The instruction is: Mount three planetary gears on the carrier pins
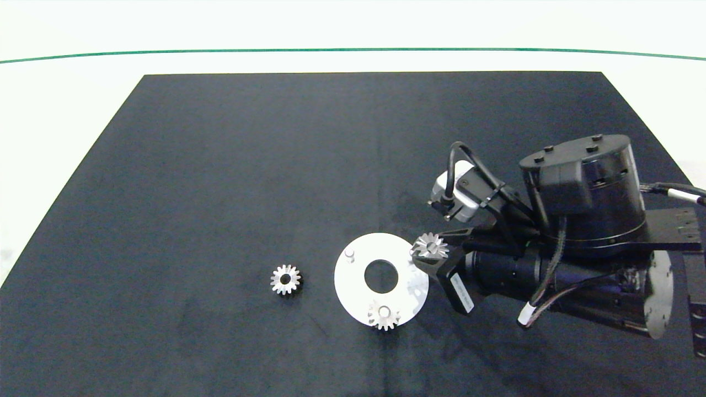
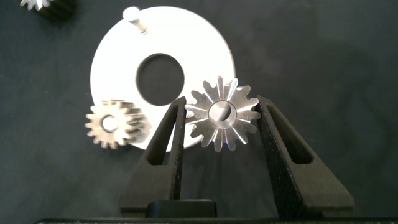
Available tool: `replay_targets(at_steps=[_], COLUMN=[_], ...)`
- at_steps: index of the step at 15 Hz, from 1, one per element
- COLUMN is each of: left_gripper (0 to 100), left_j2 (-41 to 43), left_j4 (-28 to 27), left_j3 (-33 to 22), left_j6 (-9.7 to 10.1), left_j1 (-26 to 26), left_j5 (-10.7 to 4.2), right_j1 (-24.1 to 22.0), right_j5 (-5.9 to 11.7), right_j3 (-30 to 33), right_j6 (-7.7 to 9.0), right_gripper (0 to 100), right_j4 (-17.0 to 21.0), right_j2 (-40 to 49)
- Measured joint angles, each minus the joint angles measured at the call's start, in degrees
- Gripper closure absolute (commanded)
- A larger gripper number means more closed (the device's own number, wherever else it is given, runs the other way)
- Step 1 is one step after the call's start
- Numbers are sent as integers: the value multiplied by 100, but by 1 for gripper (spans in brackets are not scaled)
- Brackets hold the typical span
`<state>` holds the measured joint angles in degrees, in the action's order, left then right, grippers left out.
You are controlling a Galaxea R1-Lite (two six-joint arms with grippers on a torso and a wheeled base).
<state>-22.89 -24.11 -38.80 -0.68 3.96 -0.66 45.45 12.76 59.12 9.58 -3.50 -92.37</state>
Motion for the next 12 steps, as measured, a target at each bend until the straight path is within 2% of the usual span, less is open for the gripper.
replay_targets(at_steps=[4,10,12], left_gripper=[0,0,0], left_j2=[-6,2,2], left_j4=[0,-6,-5], left_j3=[-39,-55,-56], left_j6=[0,-2,-2], left_j1=[0,2,5], left_j5=[-2,0,-2], right_j1=[124,77,39], right_j5=[44,68,126], right_j3=[123,261,300], right_j6=[-7,-9,-9], right_gripper=[100,100,100], right_j4=[-18,-5,-7], right_j2=[-265,-438,-463])
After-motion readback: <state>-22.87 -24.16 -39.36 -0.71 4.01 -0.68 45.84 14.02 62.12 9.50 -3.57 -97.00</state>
